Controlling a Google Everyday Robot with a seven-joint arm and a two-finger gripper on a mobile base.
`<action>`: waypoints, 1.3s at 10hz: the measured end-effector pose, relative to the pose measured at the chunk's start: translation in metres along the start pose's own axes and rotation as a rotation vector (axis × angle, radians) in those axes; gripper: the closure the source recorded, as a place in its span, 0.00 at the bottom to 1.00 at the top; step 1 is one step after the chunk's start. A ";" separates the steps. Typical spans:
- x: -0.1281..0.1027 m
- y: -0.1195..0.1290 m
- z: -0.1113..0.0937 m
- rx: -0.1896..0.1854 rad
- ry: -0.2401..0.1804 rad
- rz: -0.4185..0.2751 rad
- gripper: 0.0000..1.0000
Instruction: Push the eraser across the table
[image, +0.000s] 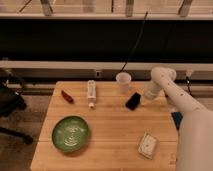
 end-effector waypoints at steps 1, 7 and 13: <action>-0.002 -0.003 0.001 0.001 0.000 -0.007 1.00; -0.025 -0.024 0.003 0.001 -0.008 -0.060 1.00; -0.060 -0.032 0.007 -0.015 -0.032 -0.123 1.00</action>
